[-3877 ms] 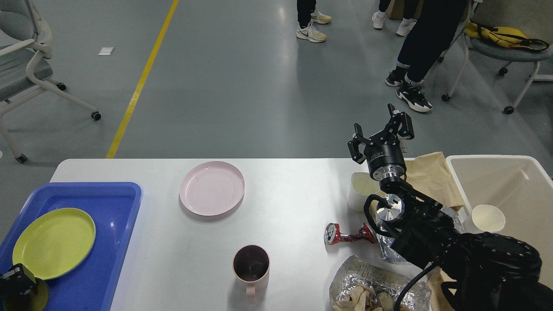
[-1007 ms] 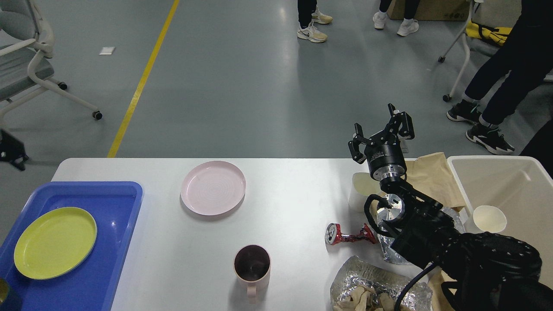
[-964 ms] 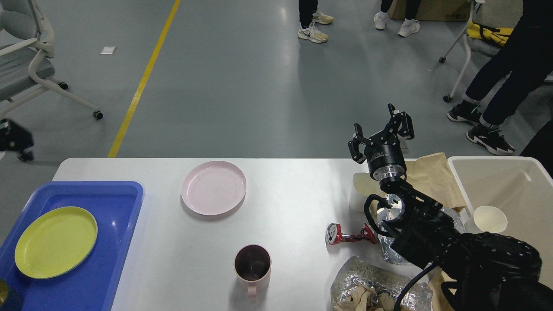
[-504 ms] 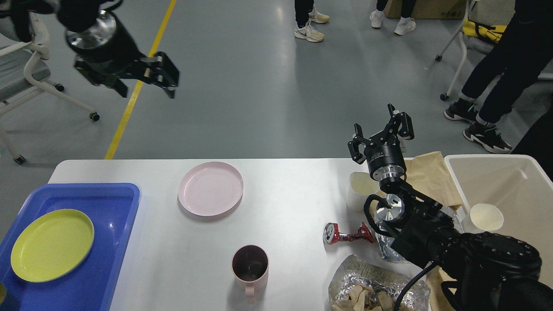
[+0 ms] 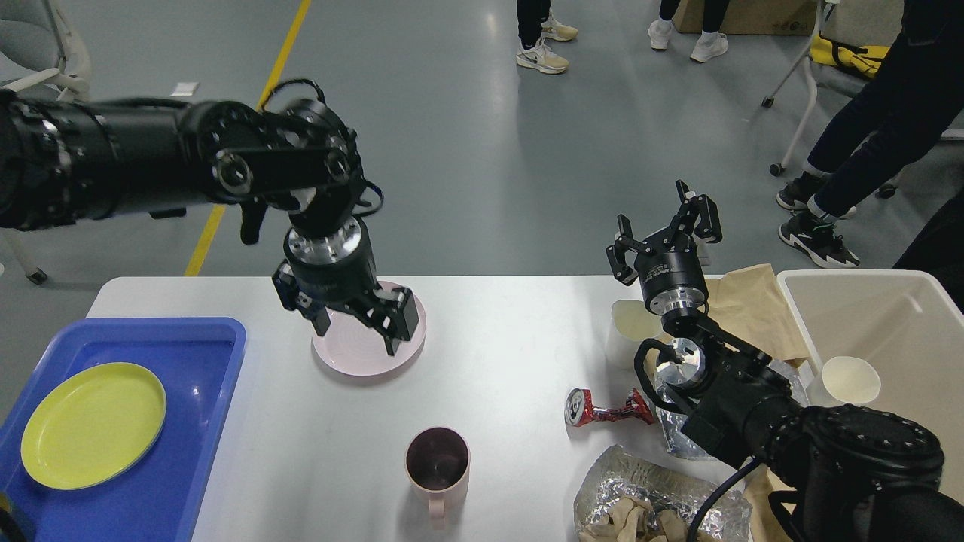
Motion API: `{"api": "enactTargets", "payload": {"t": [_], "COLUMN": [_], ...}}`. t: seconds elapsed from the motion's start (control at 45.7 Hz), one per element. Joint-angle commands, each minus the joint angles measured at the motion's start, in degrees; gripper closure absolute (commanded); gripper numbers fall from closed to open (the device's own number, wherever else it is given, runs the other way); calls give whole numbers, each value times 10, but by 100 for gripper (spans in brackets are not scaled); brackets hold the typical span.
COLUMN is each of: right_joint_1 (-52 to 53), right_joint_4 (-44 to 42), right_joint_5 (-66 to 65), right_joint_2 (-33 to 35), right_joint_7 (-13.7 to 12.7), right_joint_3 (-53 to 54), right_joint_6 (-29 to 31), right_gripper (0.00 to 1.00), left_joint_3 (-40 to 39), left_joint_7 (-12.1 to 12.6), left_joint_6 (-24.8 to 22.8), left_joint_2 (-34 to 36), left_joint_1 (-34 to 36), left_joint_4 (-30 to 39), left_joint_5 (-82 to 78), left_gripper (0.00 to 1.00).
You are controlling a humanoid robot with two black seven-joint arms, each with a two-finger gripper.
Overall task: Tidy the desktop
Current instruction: 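Move the left gripper over the pink mug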
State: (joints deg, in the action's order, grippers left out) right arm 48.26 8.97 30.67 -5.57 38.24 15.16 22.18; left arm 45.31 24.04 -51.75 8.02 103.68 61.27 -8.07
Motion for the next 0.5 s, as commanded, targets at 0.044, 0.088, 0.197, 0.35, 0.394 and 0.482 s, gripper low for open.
{"api": "enactTargets", "payload": {"t": [0.044,0.088,0.197,0.35,0.394,0.482], "right_joint_1": [0,0,0,0,0,0], "right_joint_4": [0,0,0,0,0,0], "right_joint_5": [0,0,0,0,0,0], "right_joint_2": [0,-1,-1,-1,-1,-1], "right_joint_7": [0,0,0,0,0,0], "right_joint_3": [0,0,0,0,0,0], "right_joint_6": [0,0,0,0,0,0], "right_gripper": [0,0,0,0,0,0], "left_joint_3": [-11,-11,-11,-11,-11,-11], "left_joint_7": [7,8,15,21,21,20], "left_joint_6": [81,111,179,239,245,255], "left_joint_2": [-21,-31,-48,-60,-61,-61], "left_joint_1": [-43,-57,-90,-120,-124,-136], "left_joint_4": [60,66,67,68,68,68], "left_joint_5": [-1,-1,-1,0,0,0], "left_gripper": [7,7,7,7,7,7]}}
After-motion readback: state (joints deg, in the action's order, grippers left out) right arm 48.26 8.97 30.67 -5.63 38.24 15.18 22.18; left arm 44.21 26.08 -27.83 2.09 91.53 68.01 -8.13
